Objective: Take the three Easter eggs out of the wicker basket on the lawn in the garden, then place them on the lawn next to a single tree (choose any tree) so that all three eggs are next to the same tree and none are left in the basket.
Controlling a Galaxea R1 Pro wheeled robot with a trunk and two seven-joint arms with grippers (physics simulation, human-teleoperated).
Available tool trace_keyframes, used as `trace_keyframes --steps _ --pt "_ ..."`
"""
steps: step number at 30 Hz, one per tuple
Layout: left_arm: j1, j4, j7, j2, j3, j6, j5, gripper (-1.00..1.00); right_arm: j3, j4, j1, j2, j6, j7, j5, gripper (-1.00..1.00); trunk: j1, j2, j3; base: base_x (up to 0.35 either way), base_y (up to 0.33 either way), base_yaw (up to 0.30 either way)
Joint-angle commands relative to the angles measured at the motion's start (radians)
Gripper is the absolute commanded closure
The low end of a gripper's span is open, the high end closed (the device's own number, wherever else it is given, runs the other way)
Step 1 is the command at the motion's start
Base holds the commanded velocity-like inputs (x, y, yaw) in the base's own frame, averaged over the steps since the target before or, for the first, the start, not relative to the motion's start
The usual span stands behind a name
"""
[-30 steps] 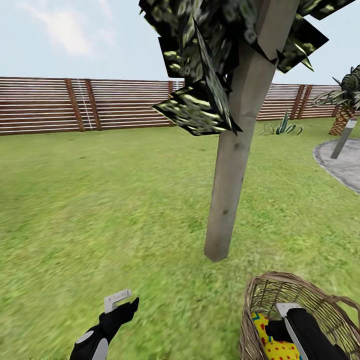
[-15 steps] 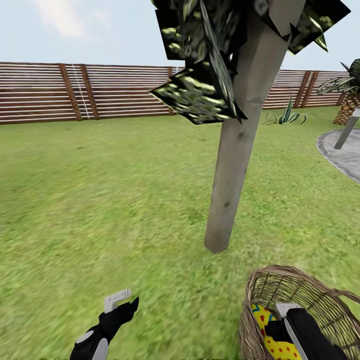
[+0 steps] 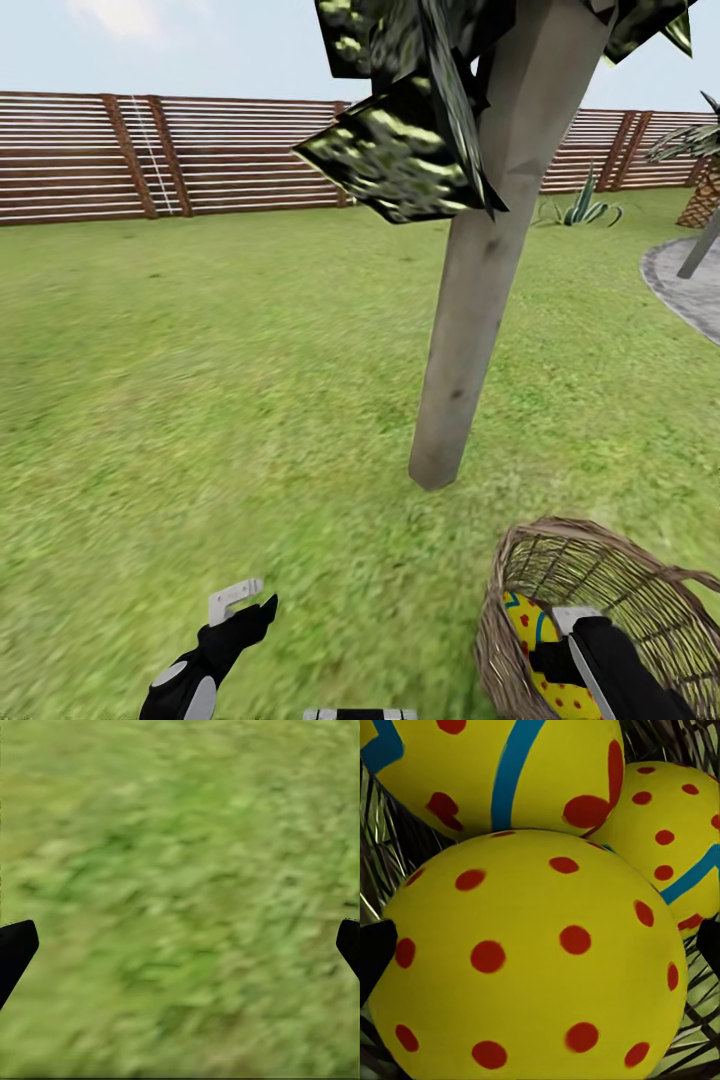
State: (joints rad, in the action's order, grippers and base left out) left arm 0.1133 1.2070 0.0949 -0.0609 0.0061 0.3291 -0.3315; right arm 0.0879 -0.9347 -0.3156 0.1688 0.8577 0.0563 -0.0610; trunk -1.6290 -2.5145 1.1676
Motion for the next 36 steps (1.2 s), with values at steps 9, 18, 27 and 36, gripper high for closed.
trace_keyframes --steps 9,18,27,36 --pt "0.0 0.003 0.005 0.0 0.002 0.005 -0.011 -1.0 0.001 0.001 0.0 -0.002 0.004 0.005 -0.007 -1.0 -0.002 -0.001 0.016 0.0 0.0 0.0" --pt "0.0 0.005 0.005 0.0 0.002 0.005 -0.011 -1.0 0.001 0.007 0.0 -0.003 0.003 0.003 -0.007 1.0 -0.002 -0.001 0.017 0.0 0.0 0.0" --pt "0.0 0.005 0.005 0.0 0.002 0.005 -0.012 -1.0 0.003 0.005 0.0 0.0 0.003 0.004 -0.007 1.0 -0.002 -0.001 0.017 0.0 0.0 0.0" --pt "0.0 0.004 0.005 0.0 0.002 0.005 -0.012 -1.0 0.002 0.002 0.0 0.001 0.002 0.008 -0.007 1.0 -0.002 -0.001 0.017 0.0 0.0 0.0"
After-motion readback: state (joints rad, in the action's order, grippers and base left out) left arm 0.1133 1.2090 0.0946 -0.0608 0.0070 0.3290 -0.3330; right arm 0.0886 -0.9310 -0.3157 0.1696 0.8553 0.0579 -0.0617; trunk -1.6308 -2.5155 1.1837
